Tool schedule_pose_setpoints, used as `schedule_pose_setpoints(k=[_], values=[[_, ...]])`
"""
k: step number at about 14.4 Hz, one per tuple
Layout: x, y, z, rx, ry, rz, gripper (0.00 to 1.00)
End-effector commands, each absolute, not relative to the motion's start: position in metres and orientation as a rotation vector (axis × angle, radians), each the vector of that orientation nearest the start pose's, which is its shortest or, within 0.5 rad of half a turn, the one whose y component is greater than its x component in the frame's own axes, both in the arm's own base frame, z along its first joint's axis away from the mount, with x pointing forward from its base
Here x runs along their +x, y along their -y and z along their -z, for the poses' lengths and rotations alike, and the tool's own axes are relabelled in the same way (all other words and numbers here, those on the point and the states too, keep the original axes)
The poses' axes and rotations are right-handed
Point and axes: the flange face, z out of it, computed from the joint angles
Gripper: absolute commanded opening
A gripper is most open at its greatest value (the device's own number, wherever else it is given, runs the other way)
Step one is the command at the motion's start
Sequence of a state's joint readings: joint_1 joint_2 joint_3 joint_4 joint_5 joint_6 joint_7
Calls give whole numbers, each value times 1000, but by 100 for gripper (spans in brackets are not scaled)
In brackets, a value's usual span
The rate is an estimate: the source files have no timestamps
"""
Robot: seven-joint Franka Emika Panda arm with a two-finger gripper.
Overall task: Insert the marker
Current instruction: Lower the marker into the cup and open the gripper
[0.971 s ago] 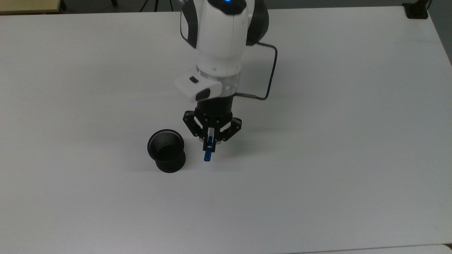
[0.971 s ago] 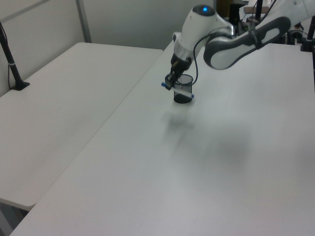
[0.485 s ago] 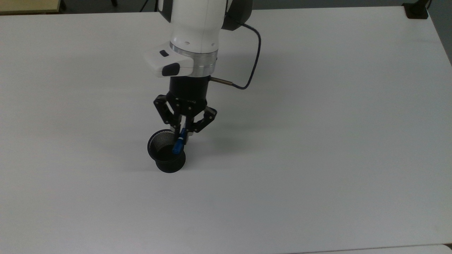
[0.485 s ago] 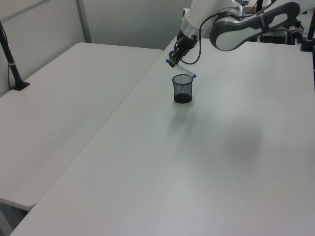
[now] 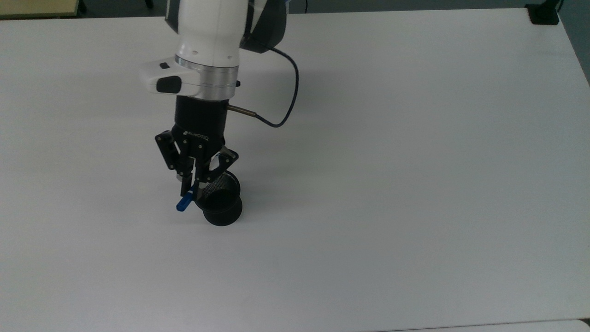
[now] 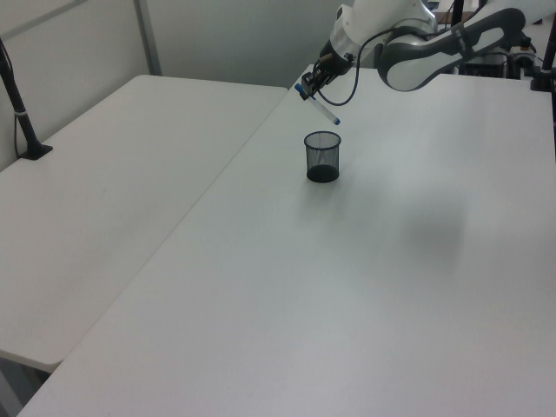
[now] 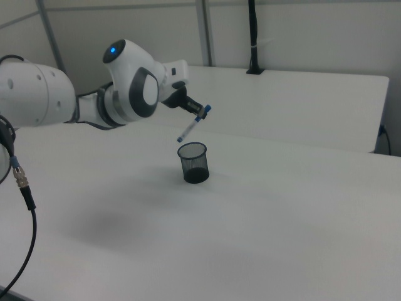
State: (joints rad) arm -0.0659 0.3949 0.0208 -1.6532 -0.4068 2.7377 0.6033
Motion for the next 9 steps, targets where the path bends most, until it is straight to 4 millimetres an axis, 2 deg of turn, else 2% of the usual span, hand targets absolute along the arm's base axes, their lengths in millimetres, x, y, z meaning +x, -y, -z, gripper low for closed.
schedule_pose_setpoints(k=[1,4,7,9], values=[[713,24,-437,-2925,-459,1220,11],[712,20,-422,-2886,-416,1257,11],[713,18,-416,-2861,-391,1281,11],[713,16,-404,-2895,-344,1271,16]])
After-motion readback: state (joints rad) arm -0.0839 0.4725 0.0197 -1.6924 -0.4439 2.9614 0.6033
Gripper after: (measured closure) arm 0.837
